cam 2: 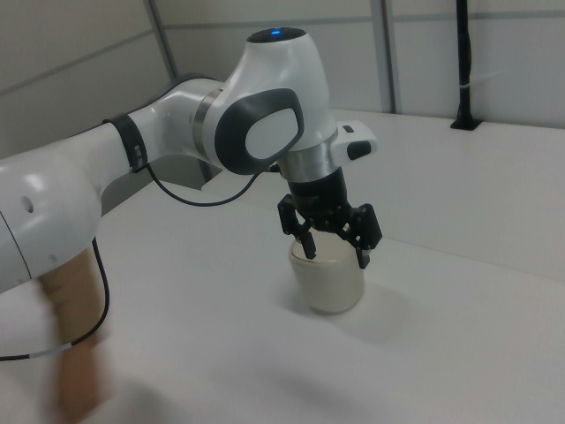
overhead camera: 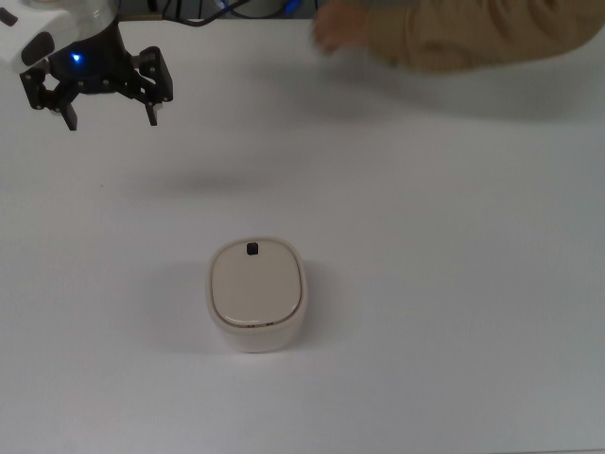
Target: Open the trash can
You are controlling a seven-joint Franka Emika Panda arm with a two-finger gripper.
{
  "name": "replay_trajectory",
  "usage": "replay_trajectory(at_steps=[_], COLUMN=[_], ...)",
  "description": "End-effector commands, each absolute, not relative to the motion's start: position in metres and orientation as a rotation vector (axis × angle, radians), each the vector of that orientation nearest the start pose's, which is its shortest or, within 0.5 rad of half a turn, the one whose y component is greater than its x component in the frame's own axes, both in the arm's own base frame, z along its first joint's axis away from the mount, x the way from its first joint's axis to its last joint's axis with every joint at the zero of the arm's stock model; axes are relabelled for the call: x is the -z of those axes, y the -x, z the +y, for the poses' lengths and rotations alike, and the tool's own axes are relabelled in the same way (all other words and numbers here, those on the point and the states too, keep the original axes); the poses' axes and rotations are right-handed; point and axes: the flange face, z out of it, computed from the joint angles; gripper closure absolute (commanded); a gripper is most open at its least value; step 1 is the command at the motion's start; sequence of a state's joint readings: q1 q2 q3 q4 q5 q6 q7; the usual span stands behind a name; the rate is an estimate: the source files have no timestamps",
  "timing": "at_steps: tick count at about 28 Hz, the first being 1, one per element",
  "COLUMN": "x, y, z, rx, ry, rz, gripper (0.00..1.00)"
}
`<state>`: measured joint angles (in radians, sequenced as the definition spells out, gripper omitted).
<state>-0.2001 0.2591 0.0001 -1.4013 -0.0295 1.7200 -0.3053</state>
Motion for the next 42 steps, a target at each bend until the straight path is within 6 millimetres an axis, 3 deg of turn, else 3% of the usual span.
replay_trajectory(at_steps=[1, 5, 6, 7, 8, 10, 31, 34, 39, 42], x=[-0.568, -0.566, -0.565, -0.565, -0.565, -0.564, -0.557, -0.548, -0.554, -0.538], y=[-0.626, -0.627, -0.627, -0.627, -0.627, -0.627, -0.635, -0.642, -0.657, -0.672], z=[-0.132, -0.131, -0.13, -0.131, -0.131, -0.13, -0.114, -0.104, -0.085, -0.067], rx=[0.062, 0.062, 0.06, 0.064, 0.066, 0.061, 0.082, 0.084, 0.255, 0.3], ry=[3.191, 3.184, 3.184, 3.175, 3.171, 3.162, 3.106, 3.072, 3.041, 2.999], rz=[-0.201, -0.2, -0.205, -0.193, -0.189, -0.195, -0.224, -0.237, -0.261, -0.279], gripper=[0.0, 0.04, 0.2, 0.69, 0.89, 1.0, 1.0, 1.0, 1.0, 1.0])
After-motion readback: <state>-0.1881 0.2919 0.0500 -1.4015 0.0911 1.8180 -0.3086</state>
